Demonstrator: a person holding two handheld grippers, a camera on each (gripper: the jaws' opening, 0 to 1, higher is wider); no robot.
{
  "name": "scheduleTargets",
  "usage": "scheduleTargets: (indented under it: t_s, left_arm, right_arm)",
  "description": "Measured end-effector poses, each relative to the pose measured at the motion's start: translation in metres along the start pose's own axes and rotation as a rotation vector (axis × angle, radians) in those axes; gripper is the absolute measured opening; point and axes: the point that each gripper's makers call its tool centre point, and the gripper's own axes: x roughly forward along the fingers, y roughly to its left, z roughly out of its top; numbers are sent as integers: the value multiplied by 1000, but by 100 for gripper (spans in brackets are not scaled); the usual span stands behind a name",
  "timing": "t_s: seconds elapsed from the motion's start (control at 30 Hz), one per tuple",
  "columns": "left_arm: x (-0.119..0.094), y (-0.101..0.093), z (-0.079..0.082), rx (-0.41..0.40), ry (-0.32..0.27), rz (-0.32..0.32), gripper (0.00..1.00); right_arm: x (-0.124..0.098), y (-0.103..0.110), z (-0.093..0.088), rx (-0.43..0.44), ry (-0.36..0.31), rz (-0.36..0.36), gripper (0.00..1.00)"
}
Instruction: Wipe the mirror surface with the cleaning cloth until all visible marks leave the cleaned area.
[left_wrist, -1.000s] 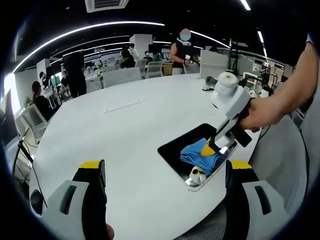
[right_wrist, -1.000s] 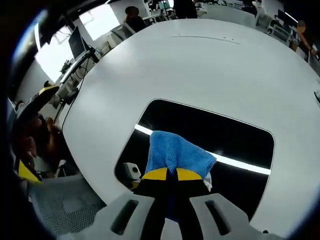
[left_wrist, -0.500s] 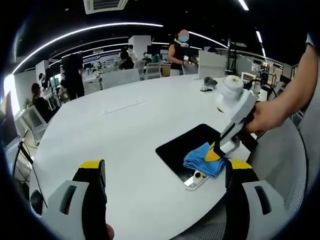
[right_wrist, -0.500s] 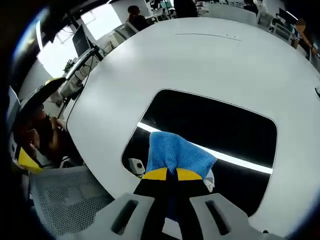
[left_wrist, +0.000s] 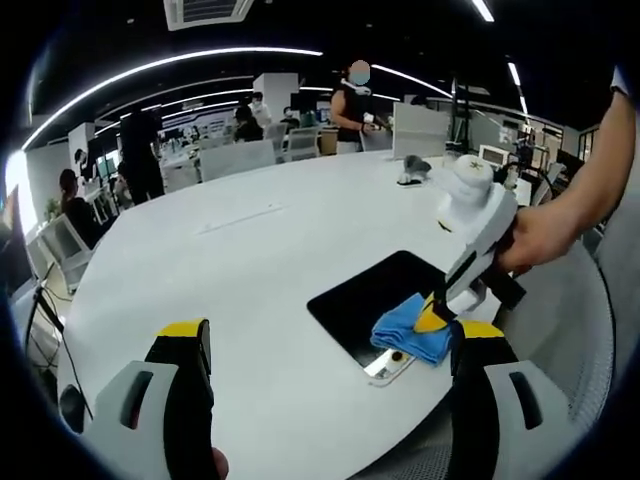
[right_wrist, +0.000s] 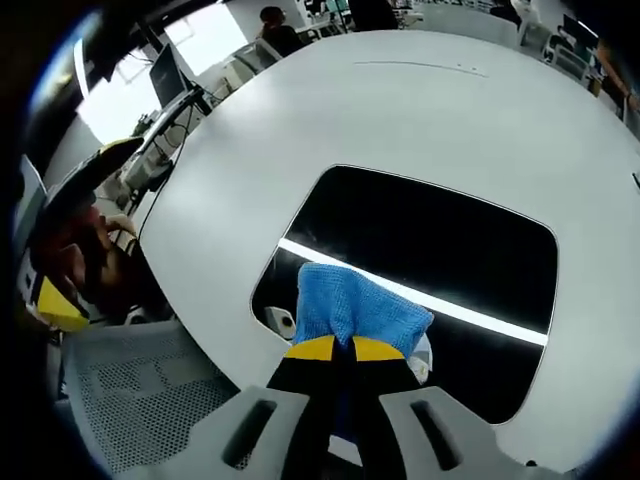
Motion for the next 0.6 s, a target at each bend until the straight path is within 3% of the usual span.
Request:
scheduleTargets:
  t_s: [0.6]
  left_arm:
    - [1, 3, 1, -6, -5, 5, 99]
  right_arm:
    - [-6, -12, -3, 13, -11, 8, 0]
